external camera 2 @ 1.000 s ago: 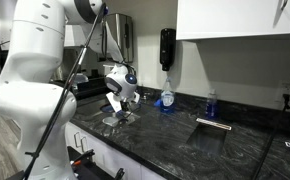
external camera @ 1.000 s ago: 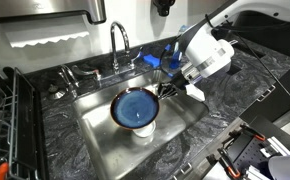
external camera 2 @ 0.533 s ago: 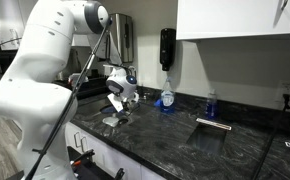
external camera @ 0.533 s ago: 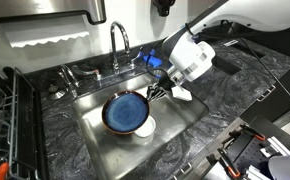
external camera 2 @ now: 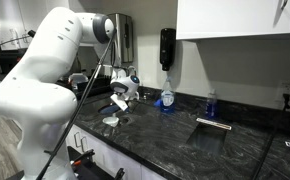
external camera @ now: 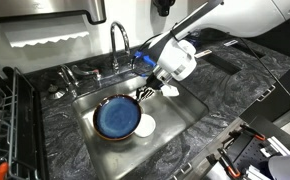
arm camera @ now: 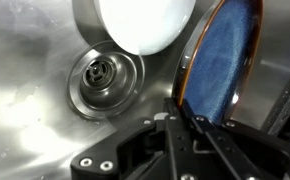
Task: Pick up the plate from the counter and put it in the sink
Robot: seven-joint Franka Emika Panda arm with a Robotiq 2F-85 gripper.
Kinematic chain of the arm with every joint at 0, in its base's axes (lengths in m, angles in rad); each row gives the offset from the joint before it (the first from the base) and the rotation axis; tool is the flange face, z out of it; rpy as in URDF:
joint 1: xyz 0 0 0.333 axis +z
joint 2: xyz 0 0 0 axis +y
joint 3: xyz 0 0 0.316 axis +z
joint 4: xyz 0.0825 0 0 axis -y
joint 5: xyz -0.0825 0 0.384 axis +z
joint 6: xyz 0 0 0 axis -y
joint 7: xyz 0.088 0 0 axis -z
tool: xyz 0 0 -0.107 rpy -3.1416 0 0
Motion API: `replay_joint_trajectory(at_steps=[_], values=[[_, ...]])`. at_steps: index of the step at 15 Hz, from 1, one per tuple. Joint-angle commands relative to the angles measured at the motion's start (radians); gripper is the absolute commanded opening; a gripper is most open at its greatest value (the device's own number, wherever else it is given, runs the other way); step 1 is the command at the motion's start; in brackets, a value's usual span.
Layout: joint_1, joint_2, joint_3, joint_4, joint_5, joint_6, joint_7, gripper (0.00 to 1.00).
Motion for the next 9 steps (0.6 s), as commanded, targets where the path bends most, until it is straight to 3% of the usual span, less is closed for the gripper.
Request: replay_joint_trajectory(at_steps=[1,9], values=[[-0.033,0.025,0.049,0.064,-0.068,-0.053,0.020,0.02],[-0.042,0.082,0.113,0.101,-0.140,-0.034,0.033,0.02]])
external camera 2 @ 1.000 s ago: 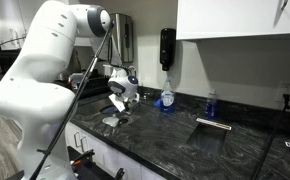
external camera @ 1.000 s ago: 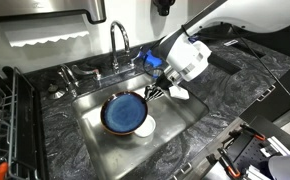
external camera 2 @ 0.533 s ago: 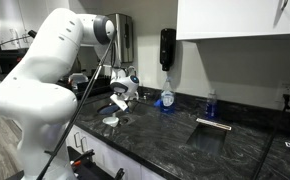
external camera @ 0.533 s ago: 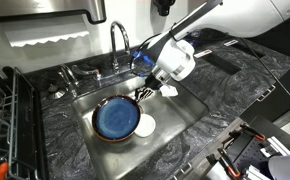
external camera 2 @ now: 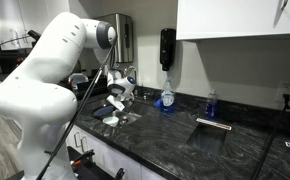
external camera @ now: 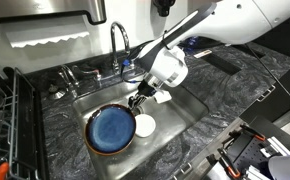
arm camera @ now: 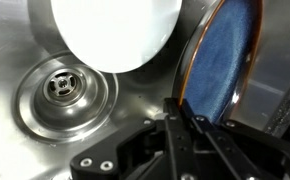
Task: Pick up the plate from the counter and put it in the sink
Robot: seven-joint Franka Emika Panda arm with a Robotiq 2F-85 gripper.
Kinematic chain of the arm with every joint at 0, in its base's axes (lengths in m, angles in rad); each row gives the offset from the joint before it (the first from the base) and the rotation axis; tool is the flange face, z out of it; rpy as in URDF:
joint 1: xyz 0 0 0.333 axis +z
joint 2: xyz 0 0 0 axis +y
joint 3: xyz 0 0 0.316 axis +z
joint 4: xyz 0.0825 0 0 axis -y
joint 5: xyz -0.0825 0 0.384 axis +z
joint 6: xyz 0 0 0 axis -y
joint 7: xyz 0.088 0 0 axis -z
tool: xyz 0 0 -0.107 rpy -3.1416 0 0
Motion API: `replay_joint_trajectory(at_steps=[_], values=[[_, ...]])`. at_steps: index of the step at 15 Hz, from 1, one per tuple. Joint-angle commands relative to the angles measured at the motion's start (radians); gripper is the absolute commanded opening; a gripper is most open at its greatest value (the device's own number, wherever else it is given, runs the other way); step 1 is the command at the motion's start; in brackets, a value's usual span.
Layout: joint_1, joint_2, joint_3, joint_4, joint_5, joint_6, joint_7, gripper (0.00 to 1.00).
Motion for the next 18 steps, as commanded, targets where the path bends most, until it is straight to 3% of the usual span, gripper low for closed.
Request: replay_joint_trajectory(at_steps=[1,15,16,18], values=[[-0.039,0.015,0.040,0.037,-0.024,-0.029,0.022,0.02],[-0.060,0.098,0.067,0.115,-0.183,-0.017,0.138,0.02],[-0.064,0.099,0.072,0.117,-0.195,-0.016,0.147,0.32],[-0.077,0.099,0.085,0.122,-0.212,-0.015,0.160,0.37]])
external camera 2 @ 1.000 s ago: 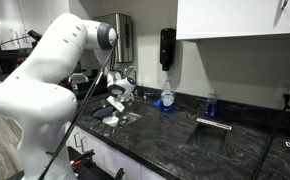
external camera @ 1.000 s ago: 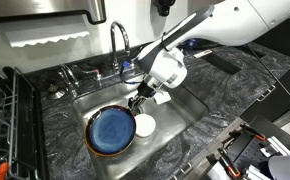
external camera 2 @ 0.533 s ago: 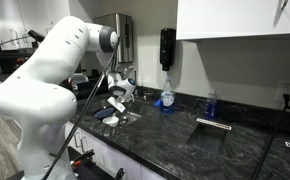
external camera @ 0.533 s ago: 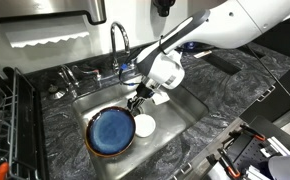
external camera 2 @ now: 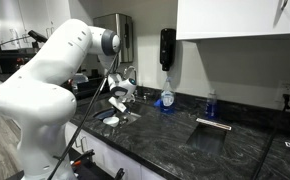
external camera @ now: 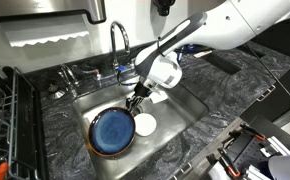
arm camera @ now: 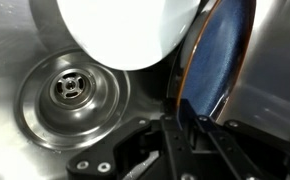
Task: Pick up the plate from the counter and put it in the sink
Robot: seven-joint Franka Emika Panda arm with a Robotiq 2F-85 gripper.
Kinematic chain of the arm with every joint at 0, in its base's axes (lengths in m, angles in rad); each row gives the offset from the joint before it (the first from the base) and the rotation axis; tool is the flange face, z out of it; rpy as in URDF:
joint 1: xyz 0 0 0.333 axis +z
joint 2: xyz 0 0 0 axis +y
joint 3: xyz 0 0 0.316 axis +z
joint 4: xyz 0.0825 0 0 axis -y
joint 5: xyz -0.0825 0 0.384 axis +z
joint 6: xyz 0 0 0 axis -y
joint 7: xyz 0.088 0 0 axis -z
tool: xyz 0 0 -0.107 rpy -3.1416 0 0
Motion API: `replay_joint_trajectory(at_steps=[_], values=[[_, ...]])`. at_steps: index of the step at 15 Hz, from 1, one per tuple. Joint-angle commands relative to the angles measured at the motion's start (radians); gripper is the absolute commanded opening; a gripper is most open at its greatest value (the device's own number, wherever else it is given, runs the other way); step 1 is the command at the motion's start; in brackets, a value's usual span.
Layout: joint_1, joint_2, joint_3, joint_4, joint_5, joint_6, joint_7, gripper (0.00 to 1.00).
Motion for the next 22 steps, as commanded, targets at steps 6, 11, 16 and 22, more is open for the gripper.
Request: replay_joint_trajectory(at_steps=[6,11,16,22], values=[[-0.057,-0.003,0.072,0.037,-0.059,-0.023,0.055,0.80],[-0.045,-0.060,0.056,-0.015,-0.220,-0.050,0.174,1.00],[-0.054,-0.132,0.055,-0.074,-0.473,-0.122,0.323,1.00],[-0.055,-0.280,0.062,-0.217,-0.672,-0.108,0.375,1.00]])
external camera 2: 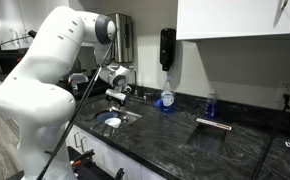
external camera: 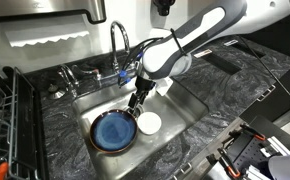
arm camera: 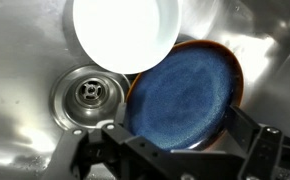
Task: Pick up the plate from the counter and put it in the sink
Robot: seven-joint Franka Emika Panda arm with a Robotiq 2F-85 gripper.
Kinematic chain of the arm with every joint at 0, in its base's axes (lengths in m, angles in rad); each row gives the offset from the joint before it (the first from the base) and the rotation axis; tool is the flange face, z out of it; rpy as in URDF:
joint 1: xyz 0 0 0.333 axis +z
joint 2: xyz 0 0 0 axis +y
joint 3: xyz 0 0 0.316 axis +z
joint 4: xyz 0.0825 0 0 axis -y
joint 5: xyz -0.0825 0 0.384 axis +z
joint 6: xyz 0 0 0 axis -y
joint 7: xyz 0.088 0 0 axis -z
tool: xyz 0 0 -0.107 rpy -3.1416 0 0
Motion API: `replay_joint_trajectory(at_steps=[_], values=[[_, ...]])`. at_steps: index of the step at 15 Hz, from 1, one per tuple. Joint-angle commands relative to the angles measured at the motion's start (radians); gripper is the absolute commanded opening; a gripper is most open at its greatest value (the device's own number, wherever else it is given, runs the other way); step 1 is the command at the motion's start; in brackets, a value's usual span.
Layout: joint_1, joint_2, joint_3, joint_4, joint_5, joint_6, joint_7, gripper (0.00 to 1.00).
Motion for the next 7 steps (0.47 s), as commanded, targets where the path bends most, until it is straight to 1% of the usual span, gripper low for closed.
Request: replay_joint_trajectory(at_steps=[1,5,7], values=[[-0.009,-0.136,0.004,-0.141,-0.083,0.009,0.018,1.00],[0.010,-0.223,-0.014,-0.225,-0.178,0.029,0.065,1.00],[0.007,-0.262,-0.010,-0.263,-0.204,0.042,0.075,1.00]])
